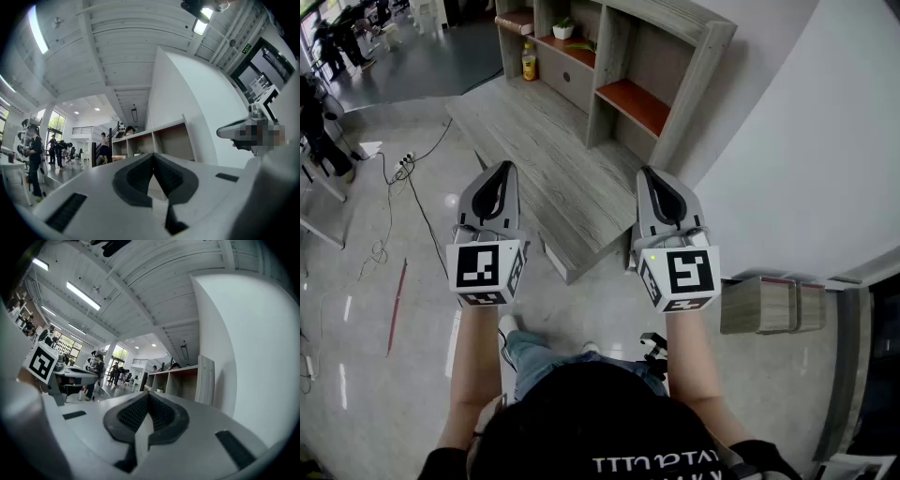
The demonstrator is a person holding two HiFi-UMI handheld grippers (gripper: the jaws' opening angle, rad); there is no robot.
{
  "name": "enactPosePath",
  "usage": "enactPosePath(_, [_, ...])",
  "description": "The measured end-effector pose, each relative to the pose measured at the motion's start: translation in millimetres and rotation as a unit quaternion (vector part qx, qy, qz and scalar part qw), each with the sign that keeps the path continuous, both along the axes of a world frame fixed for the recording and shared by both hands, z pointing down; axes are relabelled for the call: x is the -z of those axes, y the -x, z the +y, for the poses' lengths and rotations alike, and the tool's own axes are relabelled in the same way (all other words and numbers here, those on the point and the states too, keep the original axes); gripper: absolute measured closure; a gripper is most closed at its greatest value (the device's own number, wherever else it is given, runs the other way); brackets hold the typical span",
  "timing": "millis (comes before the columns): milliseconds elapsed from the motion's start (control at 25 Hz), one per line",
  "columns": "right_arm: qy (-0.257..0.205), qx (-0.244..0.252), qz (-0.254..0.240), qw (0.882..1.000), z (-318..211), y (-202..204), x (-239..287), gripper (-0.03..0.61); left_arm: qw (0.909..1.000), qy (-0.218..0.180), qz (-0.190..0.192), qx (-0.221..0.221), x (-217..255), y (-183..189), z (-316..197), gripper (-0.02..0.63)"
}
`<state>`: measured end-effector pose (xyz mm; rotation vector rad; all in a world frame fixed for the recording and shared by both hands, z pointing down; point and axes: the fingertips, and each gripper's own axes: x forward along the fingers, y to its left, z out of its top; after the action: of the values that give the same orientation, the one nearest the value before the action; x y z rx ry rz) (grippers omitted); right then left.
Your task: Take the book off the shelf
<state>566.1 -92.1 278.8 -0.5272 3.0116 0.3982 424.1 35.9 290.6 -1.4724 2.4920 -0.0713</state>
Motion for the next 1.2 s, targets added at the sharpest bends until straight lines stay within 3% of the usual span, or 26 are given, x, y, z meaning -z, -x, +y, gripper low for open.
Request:
enactPosePath(360, [0.002, -0.009, -0.008, 1.000, 8, 12, 5, 0.565, 0.9999, 0.007, 0.004, -0.015, -2, 11, 2, 0.597])
enactPosePath(520, [0.001, -0.017, -0.006, 1.000, 14, 20, 3, 0.565, 0.9994, 0.010, 0.017, -0.028, -7, 20, 3, 0.512])
enactPosePath(800, [0.005, -0.024, 0.004, 1.000, 27, 43, -4, 0.565, 0.9985, 0.017, 0.046, -0.024, -17, 52, 13, 0.263])
enactPosePath(1000, [0.008, -0.027, 0.007, 1.000, 44, 73, -6, 0.565, 0.9975, 0.023, 0.062, -0.023, -22, 84, 30, 0.182])
enactPosePath(1200, [0.005, -0.025, 0.010, 1.000, 65, 113, -4, 0.565, 0.9974, 0.016, 0.068, -0.019, -19, 126, 51, 0.171])
